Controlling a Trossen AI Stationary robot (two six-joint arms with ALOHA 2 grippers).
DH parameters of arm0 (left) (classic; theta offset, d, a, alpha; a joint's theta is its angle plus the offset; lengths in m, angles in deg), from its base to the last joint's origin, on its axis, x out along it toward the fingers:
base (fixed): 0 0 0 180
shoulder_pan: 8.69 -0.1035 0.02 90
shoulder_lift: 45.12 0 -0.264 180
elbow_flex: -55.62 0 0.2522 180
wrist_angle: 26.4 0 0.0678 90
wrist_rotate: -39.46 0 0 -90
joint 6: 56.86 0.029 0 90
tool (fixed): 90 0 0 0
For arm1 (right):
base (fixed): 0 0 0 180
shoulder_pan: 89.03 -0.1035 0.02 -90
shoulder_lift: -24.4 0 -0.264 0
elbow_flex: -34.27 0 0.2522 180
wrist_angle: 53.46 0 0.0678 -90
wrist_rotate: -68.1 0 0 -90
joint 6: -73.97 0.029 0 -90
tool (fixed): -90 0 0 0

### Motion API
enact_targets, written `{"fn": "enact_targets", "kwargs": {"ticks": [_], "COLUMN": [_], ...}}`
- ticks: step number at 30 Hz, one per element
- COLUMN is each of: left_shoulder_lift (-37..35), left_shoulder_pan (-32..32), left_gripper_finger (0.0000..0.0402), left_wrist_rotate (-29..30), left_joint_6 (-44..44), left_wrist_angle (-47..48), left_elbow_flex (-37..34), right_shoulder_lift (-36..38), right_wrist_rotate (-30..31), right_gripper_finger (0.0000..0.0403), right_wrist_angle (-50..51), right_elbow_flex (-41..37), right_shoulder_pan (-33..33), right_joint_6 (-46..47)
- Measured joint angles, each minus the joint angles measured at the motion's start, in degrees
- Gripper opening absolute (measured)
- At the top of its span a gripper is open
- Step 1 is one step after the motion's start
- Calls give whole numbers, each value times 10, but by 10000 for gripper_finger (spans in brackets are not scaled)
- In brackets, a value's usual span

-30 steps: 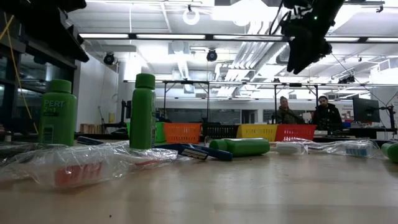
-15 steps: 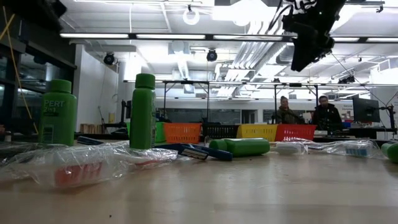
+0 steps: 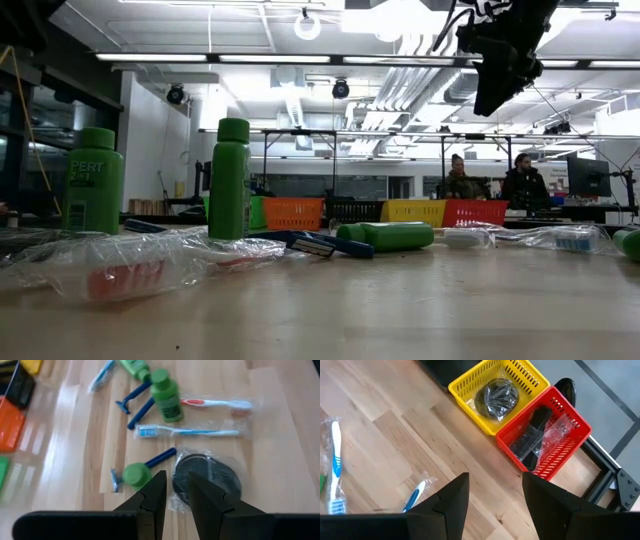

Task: Pick & Place Travel size toiletries
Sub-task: Put the black hairbrush into the yellow bin

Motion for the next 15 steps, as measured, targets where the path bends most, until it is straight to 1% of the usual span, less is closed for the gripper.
{"fn": "enact_targets", "kwargs": {"ticks": [7,11,15], "left_shoulder_lift": [99,153,197], "left_shoulder_pan": [0,0,0], "left_gripper_finger": [76,76,76], "left_wrist_rotate": [-12,-26,-55], "left_joint_6": [3,3,5], "left_wrist_angle": [86,114,132], "left_elbow_flex": [99,135,157], "right_shoulder_lift": [0,0,0], "right_wrist_rotate": [1,2,2], "right_gripper_finger": [175,175,176], "right_wrist_angle": [0,0,1], "right_elbow_flex": [0,0,0], "right_shoulder_pan": [0,0,0], "right_joint_6": [-3,-4,-5]}}
